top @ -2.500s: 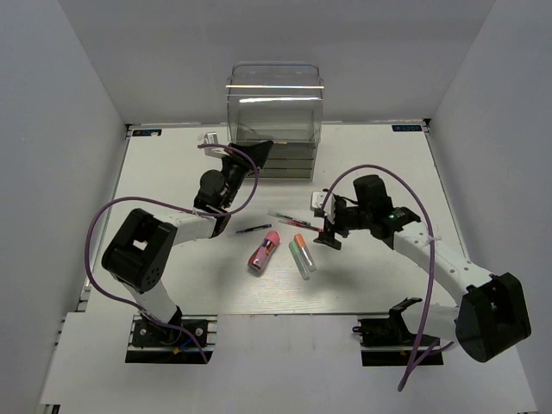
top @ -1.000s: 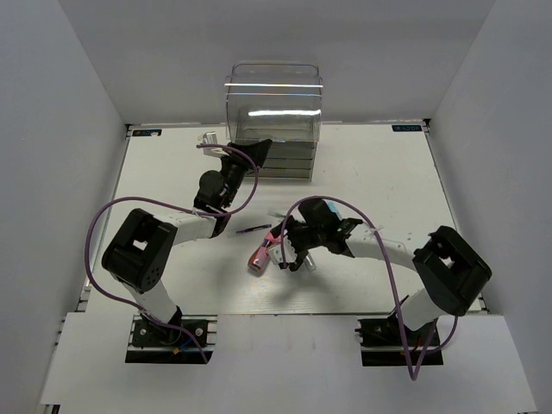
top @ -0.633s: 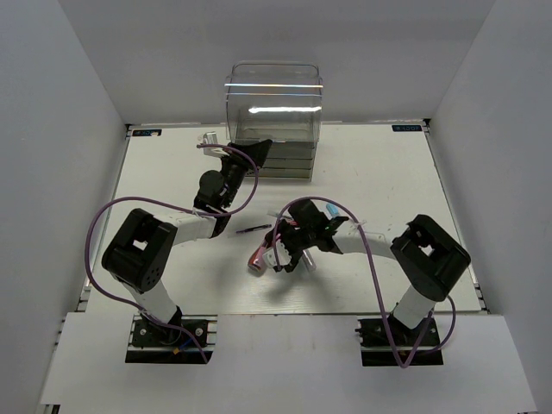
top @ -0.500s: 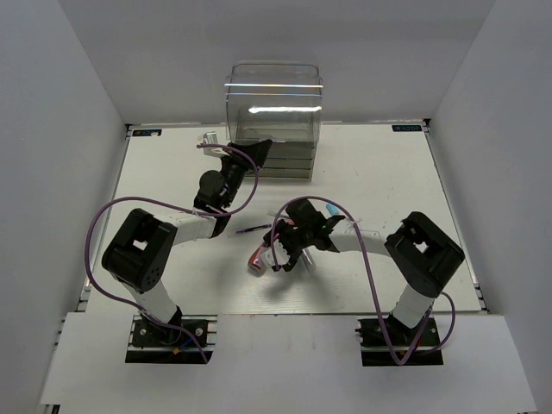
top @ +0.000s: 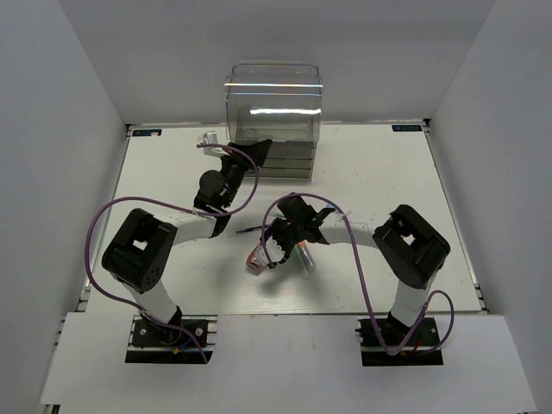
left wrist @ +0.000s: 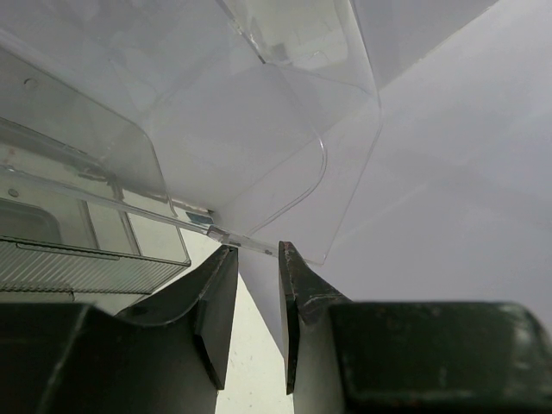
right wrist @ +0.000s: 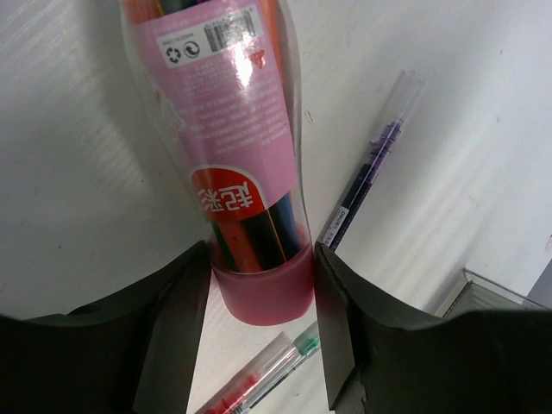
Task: Sort the stationery into containers
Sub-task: Pick up the stationery from the center of the board, then place the stationery in the storage box.
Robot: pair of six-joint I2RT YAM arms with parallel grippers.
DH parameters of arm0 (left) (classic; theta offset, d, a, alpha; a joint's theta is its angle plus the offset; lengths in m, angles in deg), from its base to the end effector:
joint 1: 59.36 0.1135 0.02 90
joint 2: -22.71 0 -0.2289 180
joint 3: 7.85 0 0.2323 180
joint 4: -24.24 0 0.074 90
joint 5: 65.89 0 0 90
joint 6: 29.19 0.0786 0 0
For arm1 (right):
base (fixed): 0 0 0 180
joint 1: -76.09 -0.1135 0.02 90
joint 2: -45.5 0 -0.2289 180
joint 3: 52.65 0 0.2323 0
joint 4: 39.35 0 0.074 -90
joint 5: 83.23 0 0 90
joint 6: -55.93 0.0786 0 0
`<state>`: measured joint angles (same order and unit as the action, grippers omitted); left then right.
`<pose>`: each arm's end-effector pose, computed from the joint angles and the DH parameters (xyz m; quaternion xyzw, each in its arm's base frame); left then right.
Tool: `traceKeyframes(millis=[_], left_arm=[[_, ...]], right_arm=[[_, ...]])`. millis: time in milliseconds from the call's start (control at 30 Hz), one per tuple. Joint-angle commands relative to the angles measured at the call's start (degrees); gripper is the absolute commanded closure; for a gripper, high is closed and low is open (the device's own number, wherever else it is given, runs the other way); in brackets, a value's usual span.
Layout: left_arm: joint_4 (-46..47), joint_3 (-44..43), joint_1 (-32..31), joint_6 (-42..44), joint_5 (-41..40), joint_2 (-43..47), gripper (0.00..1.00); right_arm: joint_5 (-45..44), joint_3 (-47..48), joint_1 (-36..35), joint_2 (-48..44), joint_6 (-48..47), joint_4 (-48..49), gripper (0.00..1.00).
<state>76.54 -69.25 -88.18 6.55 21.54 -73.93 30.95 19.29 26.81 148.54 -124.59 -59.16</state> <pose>0.3364 -0.1811 0.2516 -0.1484 0.5757 -0.5232 0.6106 0.2120 0.2957 0.1034 -0.8894 0.2509 0.0695 0.3757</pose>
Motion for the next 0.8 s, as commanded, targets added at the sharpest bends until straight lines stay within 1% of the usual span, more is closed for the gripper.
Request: traceKeyframes(millis=[0,33,67,133,167,233,267,300,367,400,500,533,600,667,733,767], left_arm=[[2.26,-2.43,0.61,0.91,-0.95,2.16,0.64],[1.73,-1.91,0.61,0.91,-0.95,2.16,0.64],[1.73,-1.90,0.61,0.91,-0.95,2.16,0.64],[1.73,-1.90,0.61,0.91,-0.95,2.69,0.64],[1.73,-1.38,0.61,0.91,-0.95,2.69,0.64],[2.25,-1.38,0.61,0.91,-0.95,2.69,0.64],[2.26,-1.38,0.61,0.91,-0.95,2.69,0.64],[2.26,-1.38,0.61,0.91,-0.95,2.69,0.64],[2.26,-1.38,0.61,0.91,-0.95,2.69,0.64],[2.26,-0.86,0.61,0.91,-0.95,2.69,0.64],[2.26,-0.85,0.61,0.91,-0.95,2.69,0.64],[2.26,-0.85,0.61,0.91,-0.95,2.16,0.64],[2.26,-0.85,0.61,0.91,-0.95,2.16,0.64],[2.78,-0.85,0.61,0.91,-0.95,2.16,0.64],[2.78,-0.85,0.61,0.91,-0.95,2.16,0.64],[2.78,-0.85,0.61,0.91,-0.95,2.16,0.64]], right_arm=[[-1.51,-0.28,-0.29,0.84,-4.48,-7.72,0.54],[-1.77,-0.89,-0.55,0.58,-4.75,-8.60,0.58],[-2.03,-1.59,-0.38,0.23,-4.84,-8.52,0.65],[-2.30,-3.08,-0.38,-1.35,-4.58,-8.52,0.72],[-2.13,-4.40,-0.38,-3.62,-4.49,-7.73,0.78],[-1.69,-6.33,-0.38,-5.39,-3.27,-7.03,0.84],[-1.51,-7.56,-0.38,-8.18,-2.91,-6.33,0.86],[-1.51,-8.27,-0.21,-9.08,-2.47,-5.80,0.88],[-1.95,-10.29,-0.38,-12.75,0.16,-3.69,0.91],[-2.91,-11.34,-0.38,-13.82,2.95,-1.68,0.93],[-4.58,-12.41,-0.12,-17.34,6.83,0.79,0.96],[-6.24,-13.54,-0.12,-18.48,9.11,4.19,0.96],[-8.97,-14.08,-0.03,-20.76,11.94,8.07,0.97],[-12.64,-15.13,0.14,-21.57,15.00,10.89,0.97],[-13.90,-15.57,0.32,-23.14,16.07,13.10,0.97],[-15.90,-15.66,0.15,-23.33,17.64,15.10,0.97]])
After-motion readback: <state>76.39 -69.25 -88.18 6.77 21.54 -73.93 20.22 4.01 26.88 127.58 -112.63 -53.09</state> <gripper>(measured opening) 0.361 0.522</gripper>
